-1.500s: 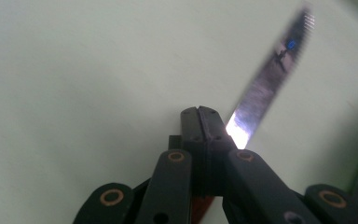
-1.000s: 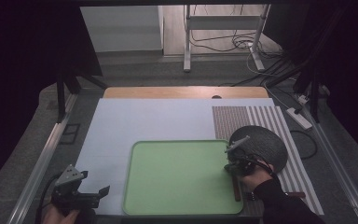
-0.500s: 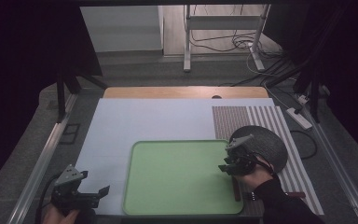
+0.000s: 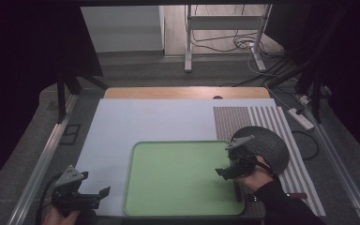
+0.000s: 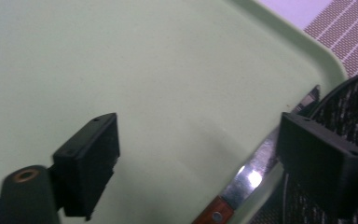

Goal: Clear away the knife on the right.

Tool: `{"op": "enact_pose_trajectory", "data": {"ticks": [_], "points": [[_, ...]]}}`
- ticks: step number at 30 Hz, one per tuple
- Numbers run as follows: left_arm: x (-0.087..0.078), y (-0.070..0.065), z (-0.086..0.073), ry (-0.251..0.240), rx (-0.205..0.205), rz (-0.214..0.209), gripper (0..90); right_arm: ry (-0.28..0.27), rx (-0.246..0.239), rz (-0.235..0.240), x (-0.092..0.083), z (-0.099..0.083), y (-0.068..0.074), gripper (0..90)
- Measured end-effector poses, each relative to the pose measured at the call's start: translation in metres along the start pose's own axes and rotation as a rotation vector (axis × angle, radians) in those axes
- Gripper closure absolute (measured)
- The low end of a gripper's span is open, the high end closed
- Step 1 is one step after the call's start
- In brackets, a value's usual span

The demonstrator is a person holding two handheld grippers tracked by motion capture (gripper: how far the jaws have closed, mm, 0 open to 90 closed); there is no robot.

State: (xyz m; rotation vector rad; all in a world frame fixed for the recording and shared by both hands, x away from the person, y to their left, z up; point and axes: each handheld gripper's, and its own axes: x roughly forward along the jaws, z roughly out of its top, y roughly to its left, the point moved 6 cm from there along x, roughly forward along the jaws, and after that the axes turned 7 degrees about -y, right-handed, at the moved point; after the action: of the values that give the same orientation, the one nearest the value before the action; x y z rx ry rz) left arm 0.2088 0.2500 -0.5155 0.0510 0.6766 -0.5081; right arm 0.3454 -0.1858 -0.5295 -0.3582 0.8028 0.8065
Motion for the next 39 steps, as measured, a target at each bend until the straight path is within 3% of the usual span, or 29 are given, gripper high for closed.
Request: {"op": "enact_pose_trajectory", "data": {"ticks": [10,19,39], "points": [[0.000,0.000,0.000,-0.001,-0.001,-0.001,2.7,-0.031,0.033,0.024,-0.006,0.000,-0.003,3.5],[0.000,0.000,0.000,-0.001,-0.004,-0.001,2.7,-0.045,0.022,0.031,-0.017,-0.005,-0.004,0.9],[0.000,0.000,0.000,-0.001,-0.008,-0.005,2.6,-0.154,0.109,-0.025,-0.064,-0.027,-0.014,0.0]]}}
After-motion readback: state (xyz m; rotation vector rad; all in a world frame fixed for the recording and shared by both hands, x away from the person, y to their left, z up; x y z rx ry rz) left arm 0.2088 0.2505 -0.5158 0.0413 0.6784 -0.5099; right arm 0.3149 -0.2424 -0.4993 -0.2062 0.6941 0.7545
